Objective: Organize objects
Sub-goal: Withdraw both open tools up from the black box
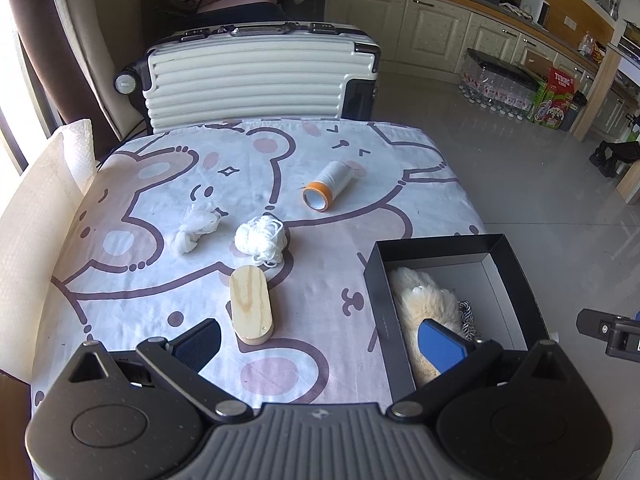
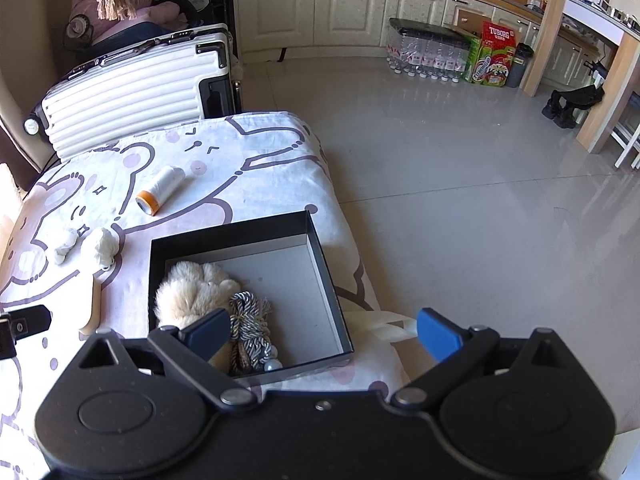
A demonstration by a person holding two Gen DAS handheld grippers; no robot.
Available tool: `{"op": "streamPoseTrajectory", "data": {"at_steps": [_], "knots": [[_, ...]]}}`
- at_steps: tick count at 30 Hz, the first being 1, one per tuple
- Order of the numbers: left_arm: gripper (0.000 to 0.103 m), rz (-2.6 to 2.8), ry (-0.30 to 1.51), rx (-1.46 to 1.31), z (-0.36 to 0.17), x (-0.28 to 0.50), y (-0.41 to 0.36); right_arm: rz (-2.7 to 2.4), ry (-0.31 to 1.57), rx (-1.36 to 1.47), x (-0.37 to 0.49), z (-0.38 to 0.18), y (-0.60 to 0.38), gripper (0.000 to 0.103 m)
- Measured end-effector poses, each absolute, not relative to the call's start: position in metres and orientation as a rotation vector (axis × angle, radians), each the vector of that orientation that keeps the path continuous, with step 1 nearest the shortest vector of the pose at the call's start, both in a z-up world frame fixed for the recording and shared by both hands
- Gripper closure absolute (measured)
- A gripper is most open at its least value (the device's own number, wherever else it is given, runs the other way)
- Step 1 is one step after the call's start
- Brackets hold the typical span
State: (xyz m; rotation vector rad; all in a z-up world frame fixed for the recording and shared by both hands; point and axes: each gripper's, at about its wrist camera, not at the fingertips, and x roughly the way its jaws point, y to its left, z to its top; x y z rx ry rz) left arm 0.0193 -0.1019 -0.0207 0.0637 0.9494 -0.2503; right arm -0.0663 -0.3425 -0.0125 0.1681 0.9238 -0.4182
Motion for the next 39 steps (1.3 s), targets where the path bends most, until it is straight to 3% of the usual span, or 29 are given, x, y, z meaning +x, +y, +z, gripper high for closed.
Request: {"op": "streamPoseTrajectory", "data": {"at_steps": [39], "knots": [[0.0,-0.053,0.929,-0.001,-0.021,0.029,0.017,-0.209,0.921,0.076,-0.009,-0.013,-0.231,0.002]]}}
